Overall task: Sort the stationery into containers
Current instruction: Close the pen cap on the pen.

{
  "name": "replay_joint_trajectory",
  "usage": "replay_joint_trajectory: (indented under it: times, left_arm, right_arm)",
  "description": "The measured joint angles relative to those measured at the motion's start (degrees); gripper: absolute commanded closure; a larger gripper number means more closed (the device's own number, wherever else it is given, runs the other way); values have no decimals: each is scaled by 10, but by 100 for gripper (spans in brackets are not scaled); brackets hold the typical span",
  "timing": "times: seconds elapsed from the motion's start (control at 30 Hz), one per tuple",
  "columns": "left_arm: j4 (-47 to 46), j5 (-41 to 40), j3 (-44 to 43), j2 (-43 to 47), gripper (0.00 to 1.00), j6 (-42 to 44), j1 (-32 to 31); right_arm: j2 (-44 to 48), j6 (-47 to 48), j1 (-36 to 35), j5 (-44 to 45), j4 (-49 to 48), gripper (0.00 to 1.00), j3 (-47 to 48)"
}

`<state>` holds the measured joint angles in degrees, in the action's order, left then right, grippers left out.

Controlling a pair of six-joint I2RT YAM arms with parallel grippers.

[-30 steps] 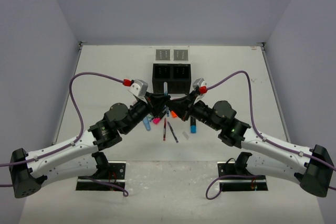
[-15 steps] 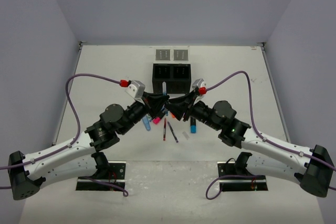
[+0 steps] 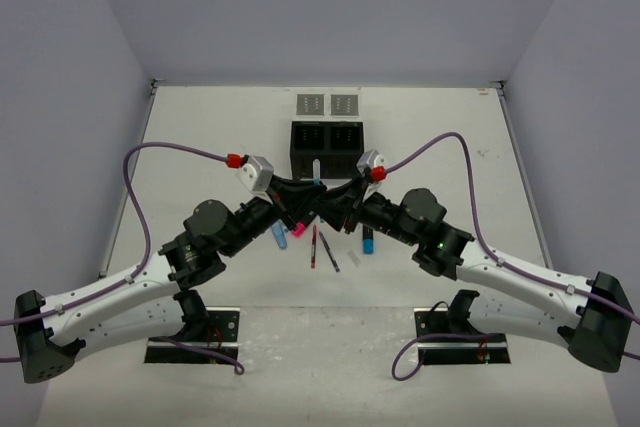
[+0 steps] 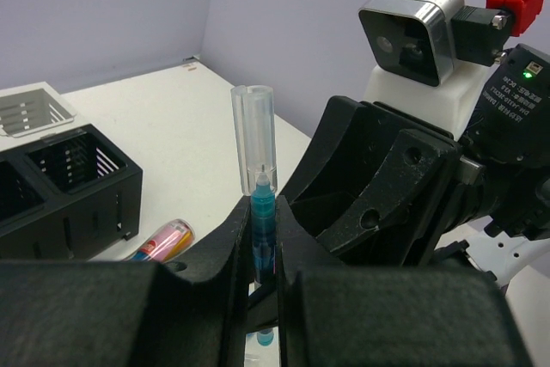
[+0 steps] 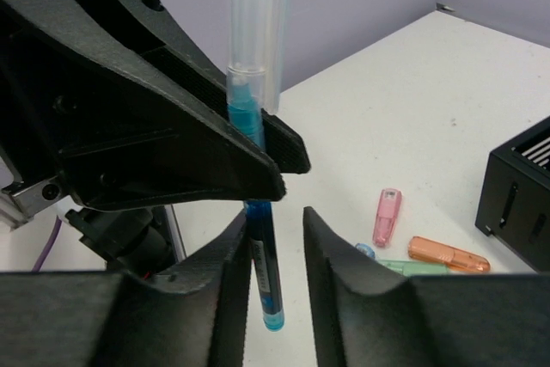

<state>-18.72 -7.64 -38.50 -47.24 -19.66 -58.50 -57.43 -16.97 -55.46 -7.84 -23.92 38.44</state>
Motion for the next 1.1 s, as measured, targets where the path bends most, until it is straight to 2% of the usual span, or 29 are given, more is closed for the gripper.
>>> replay_joint_trajectory:
  times: [0.3, 0.57, 0.6, 0.7, 0.87, 1.0, 1.1]
  left_arm:
    - [-5, 10, 0, -5, 100, -1, 0]
    - [-6, 14, 0, -5, 99, -1, 0]
    - [-6, 15, 0, -5, 95, -1, 0]
    - [-5, 15, 0, -5, 72, 0, 0]
    - [-1, 22, 0, -6, 44, 5, 0]
    - [4, 18, -2, -6, 14, 9, 2]
    - [9, 13, -5, 0, 1, 12, 4]
  right_arm:
    - [-4, 1, -1, -27, -2, 100, 3]
    - [-4, 1, -1, -32, -3, 100, 3]
    - [-3, 2, -1, -32, -3, 100, 3]
    - [-3, 2, -1, -32, -1, 100, 3]
    - [-3, 4, -1, -30, -1, 100, 3]
    - [-3, 7, -1, -24, 5, 100, 3]
    - [-3, 10, -1, -22, 9, 100, 3]
